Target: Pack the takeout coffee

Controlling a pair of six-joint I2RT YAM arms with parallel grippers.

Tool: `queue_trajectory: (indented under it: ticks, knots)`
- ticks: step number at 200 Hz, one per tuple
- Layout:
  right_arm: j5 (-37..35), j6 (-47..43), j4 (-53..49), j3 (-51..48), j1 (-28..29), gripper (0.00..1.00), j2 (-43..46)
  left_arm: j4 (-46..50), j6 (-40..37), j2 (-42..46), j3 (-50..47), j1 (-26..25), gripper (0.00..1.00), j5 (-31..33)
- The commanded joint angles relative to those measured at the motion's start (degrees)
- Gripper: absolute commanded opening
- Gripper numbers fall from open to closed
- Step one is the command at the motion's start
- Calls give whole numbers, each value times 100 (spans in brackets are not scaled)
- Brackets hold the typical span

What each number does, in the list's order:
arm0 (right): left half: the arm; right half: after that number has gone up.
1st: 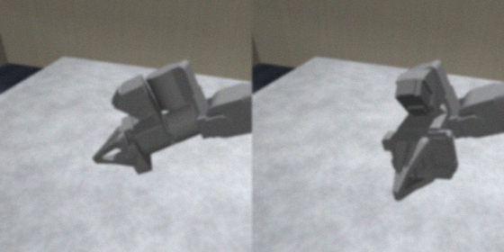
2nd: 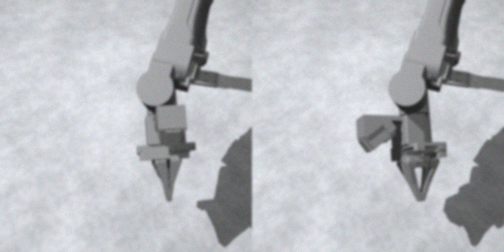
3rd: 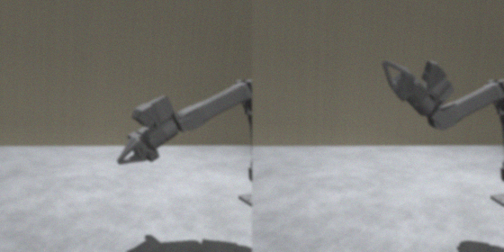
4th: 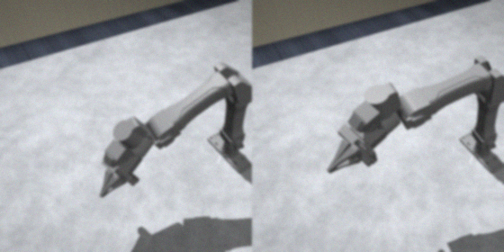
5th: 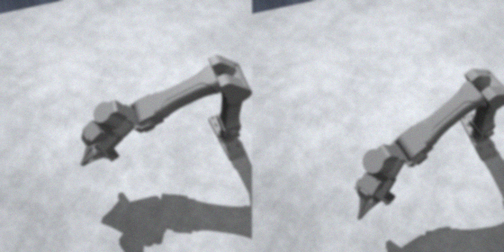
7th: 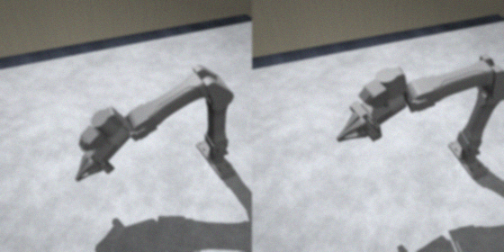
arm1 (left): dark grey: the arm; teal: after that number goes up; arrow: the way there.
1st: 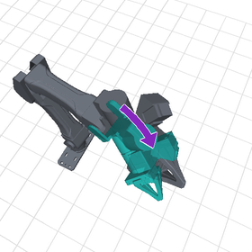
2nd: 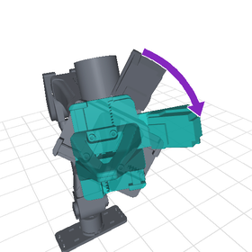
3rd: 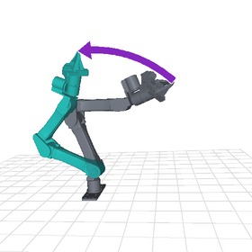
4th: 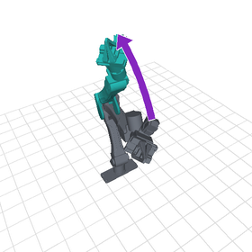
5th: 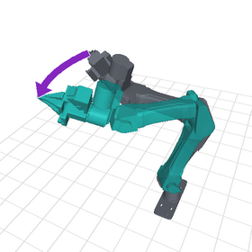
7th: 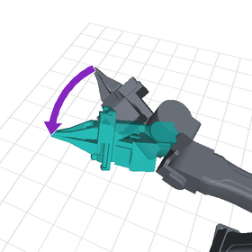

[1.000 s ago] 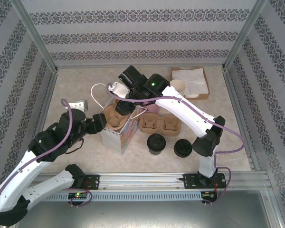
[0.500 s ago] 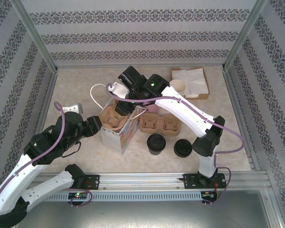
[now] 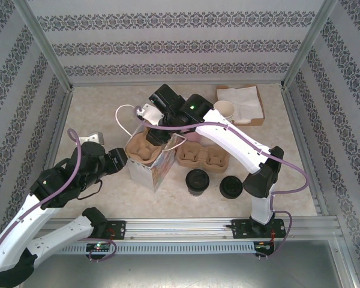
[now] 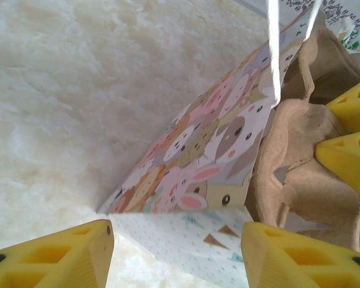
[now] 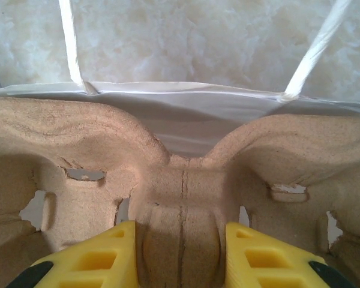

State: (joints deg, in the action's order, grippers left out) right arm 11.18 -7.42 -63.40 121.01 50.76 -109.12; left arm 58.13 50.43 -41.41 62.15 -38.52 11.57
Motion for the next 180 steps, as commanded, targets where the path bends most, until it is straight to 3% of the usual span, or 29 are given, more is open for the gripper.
queue_trajectory:
  ticks: [1,37,103,180]
  knots:
    - [-292,12,-204,-46,21,33,-136,245,2,-1,0,47,59,-4]
    - [87,230,-135,72,-55,32,-162,208,-45,14,-44,46,59,13]
    - [155,548,87,-9,-101,31,-83,214,-160,-60,-159,47,59,201]
    - [-421,443,-91,-150,-70,29,-266,167,-202,-60,-144,47,59,302]
